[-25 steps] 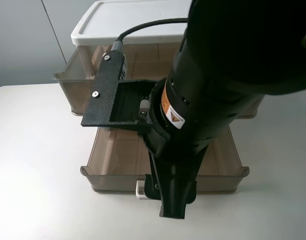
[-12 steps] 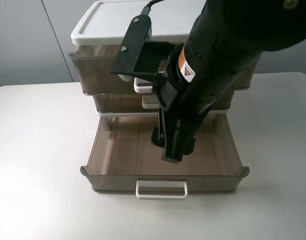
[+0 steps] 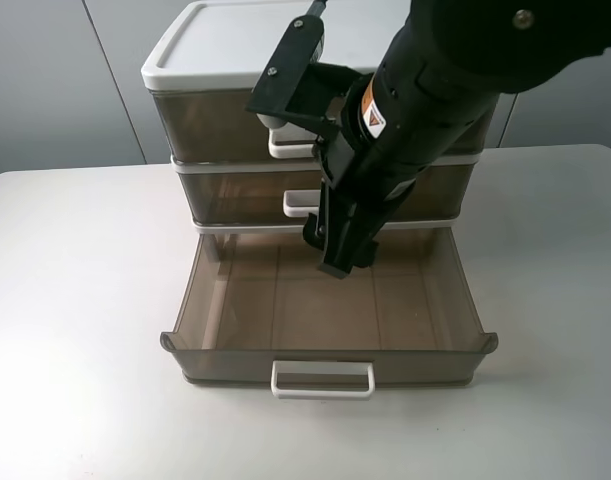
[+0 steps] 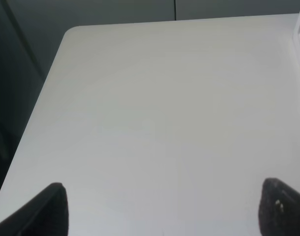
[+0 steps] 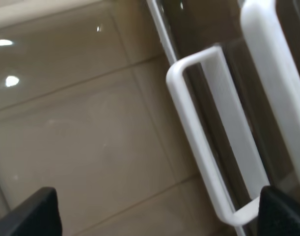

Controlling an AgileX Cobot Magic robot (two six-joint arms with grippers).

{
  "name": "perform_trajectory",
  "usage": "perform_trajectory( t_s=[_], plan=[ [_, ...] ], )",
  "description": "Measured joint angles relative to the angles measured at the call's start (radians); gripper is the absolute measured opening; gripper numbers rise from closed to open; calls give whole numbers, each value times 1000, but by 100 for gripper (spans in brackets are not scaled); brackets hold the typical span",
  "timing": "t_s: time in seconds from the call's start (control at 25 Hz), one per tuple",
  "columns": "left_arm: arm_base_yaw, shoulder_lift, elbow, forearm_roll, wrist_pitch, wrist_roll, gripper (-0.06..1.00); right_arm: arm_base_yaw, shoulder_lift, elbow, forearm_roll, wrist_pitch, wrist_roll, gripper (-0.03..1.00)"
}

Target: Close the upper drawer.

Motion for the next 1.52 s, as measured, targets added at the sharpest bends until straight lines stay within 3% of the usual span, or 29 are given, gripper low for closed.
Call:
perform_trajectory(
  t_s=[0.2,0.48,0.64,0.8,1.16,1.32,1.52],
  plan=[
    [0,0,0,0,0,0,74,0,0,-5,28,14,0,61],
    [0,0,0,0,0,0,74,70,-67,-92,210,227,-23,61],
    [0,0,0,0,0,0,74,56,-174,-107,301,360,-10,61],
    [0,0,0,0,0,0,74,-119,-279,-107,312,425,14,61],
    [0,0,0,0,0,0,74,-762,-508,-6,236,439,14,61],
    [0,0,0,0,0,0,74,-915,-659,85,239,388,14,61],
    [0,0,0,0,0,0,74,-956,-913,256,233,351,54,61]
  ],
)
